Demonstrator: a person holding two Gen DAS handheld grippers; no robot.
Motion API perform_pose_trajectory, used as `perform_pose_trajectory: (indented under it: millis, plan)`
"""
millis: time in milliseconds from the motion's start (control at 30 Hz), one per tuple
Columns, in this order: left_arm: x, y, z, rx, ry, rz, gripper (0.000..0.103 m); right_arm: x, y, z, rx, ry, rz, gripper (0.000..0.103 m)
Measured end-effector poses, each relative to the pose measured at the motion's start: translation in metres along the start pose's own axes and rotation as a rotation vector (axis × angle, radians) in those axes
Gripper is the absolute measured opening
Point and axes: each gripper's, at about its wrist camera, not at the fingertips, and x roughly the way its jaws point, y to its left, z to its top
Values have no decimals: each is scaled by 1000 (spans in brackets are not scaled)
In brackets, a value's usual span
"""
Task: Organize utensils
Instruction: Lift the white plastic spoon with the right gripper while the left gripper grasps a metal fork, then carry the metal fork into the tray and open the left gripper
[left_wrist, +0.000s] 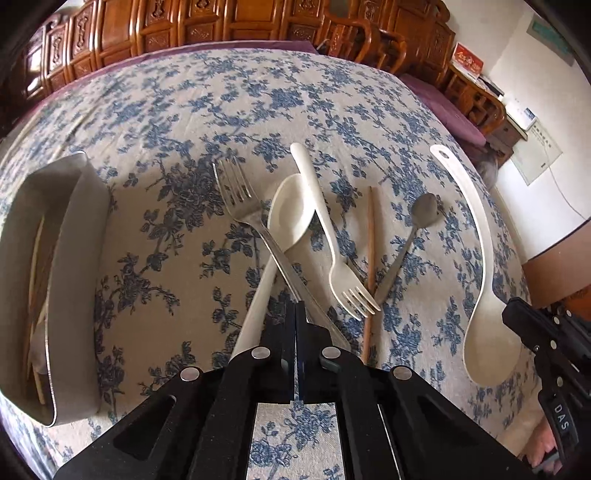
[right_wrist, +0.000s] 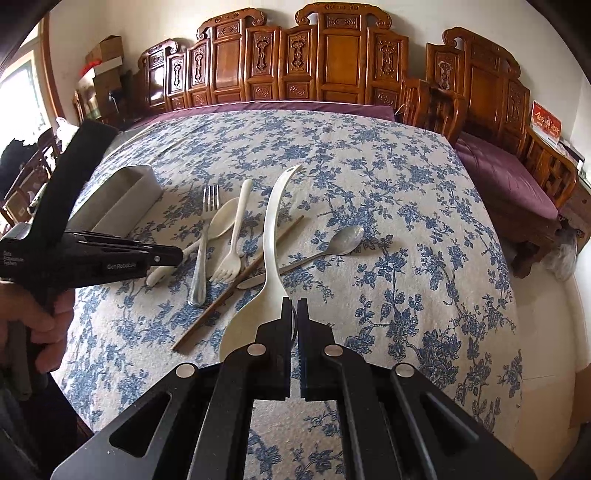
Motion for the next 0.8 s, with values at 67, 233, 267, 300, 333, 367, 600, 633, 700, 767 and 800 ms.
perform_pose_trajectory:
  millis: [67, 233, 267, 300, 333, 367, 600, 633, 700, 767, 800]
  plan:
    - [3, -1, 2, -5, 6, -4, 0, -6, 3, 0, -9, -5, -4, 4]
    - [18, -11, 8, 19, 14, 35, 22, -16, 1, -2, -2, -1, -25, 4]
    - [24, -12, 10, 23, 25, 61, 24, -17, 0, -3, 0, 0, -26, 4]
    - [28, -13, 11, 23, 35, 72, 24, -18, -2, -4, 5, 1, -29, 4]
    - [28, -15, 13, 31, 14, 79, 28, -18, -3, -5, 6, 3, -30, 4]
    - [31, -17, 14, 37, 16, 90, 29, -18, -5, -6, 8, 4, -31, 4]
    - [39, -27, 18, 90, -13, 189, 18, -14, -5, -8, 14, 9, -25, 4]
    - [38, -24, 18, 81, -11, 182, 16, -15, -3, -9, 12, 9, -23, 4]
    - [35, -19, 18, 68, -3, 176, 11, -14, 0, -8, 5, 8, -22, 4]
    - [31, -13, 15, 56, 7, 161, 7, -14, 4, -8, 1, 8, -23, 4]
    - [28, -9, 12, 52, 10, 131, 7, -15, 6, -7, 0, 8, -22, 4]
